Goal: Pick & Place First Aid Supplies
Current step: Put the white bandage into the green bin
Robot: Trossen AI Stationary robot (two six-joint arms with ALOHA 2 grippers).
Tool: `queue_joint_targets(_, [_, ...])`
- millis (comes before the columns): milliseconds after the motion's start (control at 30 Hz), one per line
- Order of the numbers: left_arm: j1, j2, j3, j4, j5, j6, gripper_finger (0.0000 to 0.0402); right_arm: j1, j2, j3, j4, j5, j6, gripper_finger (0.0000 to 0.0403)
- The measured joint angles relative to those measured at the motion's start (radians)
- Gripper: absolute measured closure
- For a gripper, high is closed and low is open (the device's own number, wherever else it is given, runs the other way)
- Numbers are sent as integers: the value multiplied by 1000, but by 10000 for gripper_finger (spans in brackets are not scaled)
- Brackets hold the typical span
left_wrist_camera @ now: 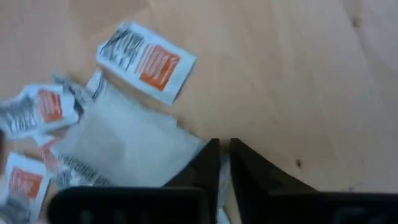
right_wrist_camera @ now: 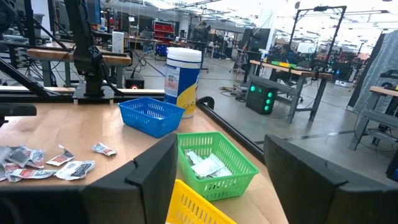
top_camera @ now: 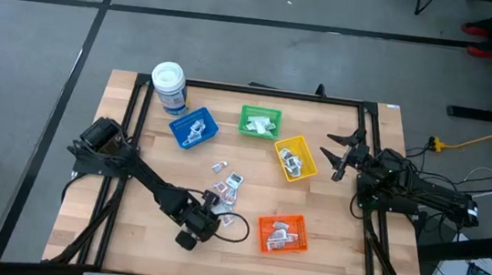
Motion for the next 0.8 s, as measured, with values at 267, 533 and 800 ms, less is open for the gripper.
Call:
queue_joint_targets(267, [2,-6,4,-15,-9,-160,400,0,0,0,0,0,0,166])
queue_joint_targets(533, [4,-28,74,-14,65,-279,400,0,0,0,0,0,0,166])
queue_joint_targets(800, [3,-56,167,12,232,-287,399,0,0,0,0,0,0,166])
